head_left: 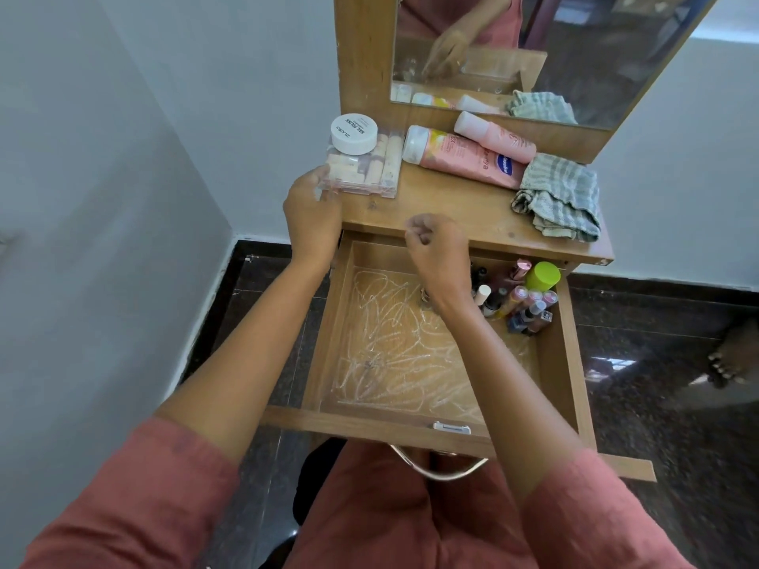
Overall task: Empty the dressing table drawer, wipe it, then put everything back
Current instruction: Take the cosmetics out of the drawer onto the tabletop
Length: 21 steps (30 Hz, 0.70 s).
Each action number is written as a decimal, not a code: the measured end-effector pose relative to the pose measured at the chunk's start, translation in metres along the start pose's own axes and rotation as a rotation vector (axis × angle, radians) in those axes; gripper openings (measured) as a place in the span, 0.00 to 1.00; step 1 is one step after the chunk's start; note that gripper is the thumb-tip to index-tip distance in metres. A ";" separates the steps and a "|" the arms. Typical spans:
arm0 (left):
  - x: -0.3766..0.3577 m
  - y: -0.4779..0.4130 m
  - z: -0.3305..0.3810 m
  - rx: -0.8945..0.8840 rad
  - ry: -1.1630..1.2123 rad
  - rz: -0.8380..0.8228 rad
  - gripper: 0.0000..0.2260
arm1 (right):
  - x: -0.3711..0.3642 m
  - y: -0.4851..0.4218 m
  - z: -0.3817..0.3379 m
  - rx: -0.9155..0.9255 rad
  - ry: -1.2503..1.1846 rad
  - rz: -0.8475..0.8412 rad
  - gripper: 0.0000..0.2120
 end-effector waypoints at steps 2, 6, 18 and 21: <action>0.000 0.017 0.006 -0.048 -0.003 0.008 0.16 | 0.013 0.008 0.010 -0.007 -0.019 0.011 0.08; -0.017 0.058 0.018 -0.154 0.008 -0.080 0.15 | 0.042 0.022 0.035 -0.030 -0.017 0.056 0.07; -0.126 0.132 0.014 -0.314 -0.160 -0.506 0.14 | 0.128 0.059 0.103 -0.148 0.137 0.146 0.08; -0.162 0.146 0.020 -0.374 -0.215 -0.607 0.14 | 0.145 0.058 0.122 -0.170 0.222 0.160 0.09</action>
Point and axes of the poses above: each hand's wrist, its own y-axis away from the middle knuckle, its own x-axis out of the back of the hand, z = x × y, the point moved 10 cm from there along -y, towards the middle knuckle, and after that the axes turned 3 degrees about -y, right-handed, at the moved point
